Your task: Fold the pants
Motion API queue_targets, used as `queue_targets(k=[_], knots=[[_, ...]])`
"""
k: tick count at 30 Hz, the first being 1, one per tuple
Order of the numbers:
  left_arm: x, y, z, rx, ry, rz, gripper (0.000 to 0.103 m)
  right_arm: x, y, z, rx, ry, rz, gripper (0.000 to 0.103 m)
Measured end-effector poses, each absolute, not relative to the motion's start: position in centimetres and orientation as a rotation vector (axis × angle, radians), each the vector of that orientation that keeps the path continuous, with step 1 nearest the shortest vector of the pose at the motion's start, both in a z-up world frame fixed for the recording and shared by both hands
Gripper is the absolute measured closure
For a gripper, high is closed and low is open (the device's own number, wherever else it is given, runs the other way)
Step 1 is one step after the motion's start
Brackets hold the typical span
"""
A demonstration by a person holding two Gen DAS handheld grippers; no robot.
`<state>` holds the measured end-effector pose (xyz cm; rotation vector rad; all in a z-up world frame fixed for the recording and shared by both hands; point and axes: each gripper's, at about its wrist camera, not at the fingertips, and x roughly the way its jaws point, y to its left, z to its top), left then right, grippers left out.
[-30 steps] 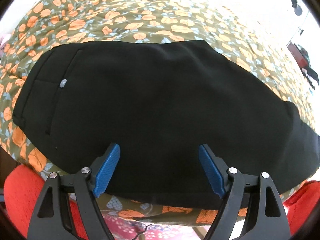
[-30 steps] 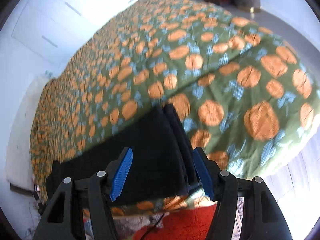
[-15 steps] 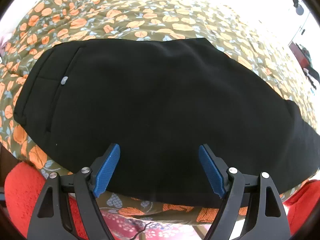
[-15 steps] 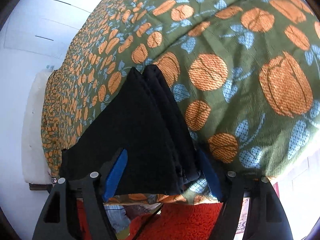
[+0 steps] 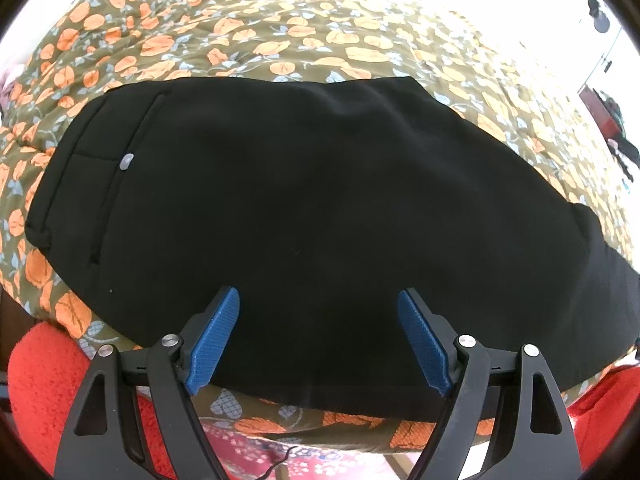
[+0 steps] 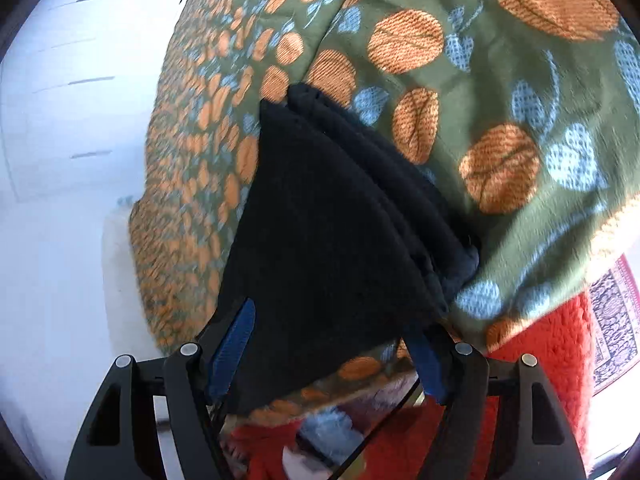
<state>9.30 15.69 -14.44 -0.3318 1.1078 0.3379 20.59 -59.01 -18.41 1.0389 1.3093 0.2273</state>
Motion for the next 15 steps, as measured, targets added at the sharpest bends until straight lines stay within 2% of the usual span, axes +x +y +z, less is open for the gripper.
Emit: queue_targets(k=[2, 3, 5, 6, 7, 15], knots=[[9.2, 15.8, -14.4, -0.339, 1.105, 0.337, 0.02, 20.6, -58.9, -18.5, 1.037, 1.277, 0.156, 0.031], [9.1, 15.9, -14.4, -0.343, 1.103, 0.338, 0.02, 20.4, -59.0, -18.5, 1.046, 1.257, 0.127, 0.035], [9.1, 16.0, -14.3, -0.351, 1.098, 0.338, 0.02, 19.9, -59.1, -18.1, 1.039, 1.209, 0.068, 0.057], [9.0, 16.0, -14.3, -0.354, 1.096, 0.337, 0.02, 19.7, -59.2, -17.8, 1.022, 1.185, 0.05, 0.082], [9.0, 16.1, -14.2, -0.357, 1.093, 0.336, 0.02, 19.6, -59.3, -17.5, 1.019, 1.151, 0.055, 0.089], [9.0, 15.8, -13.7, -0.395, 1.065, 0.283, 0.02, 18.2, -53.5, -9.5, 0.811, 0.979, 0.278, 0.092]])
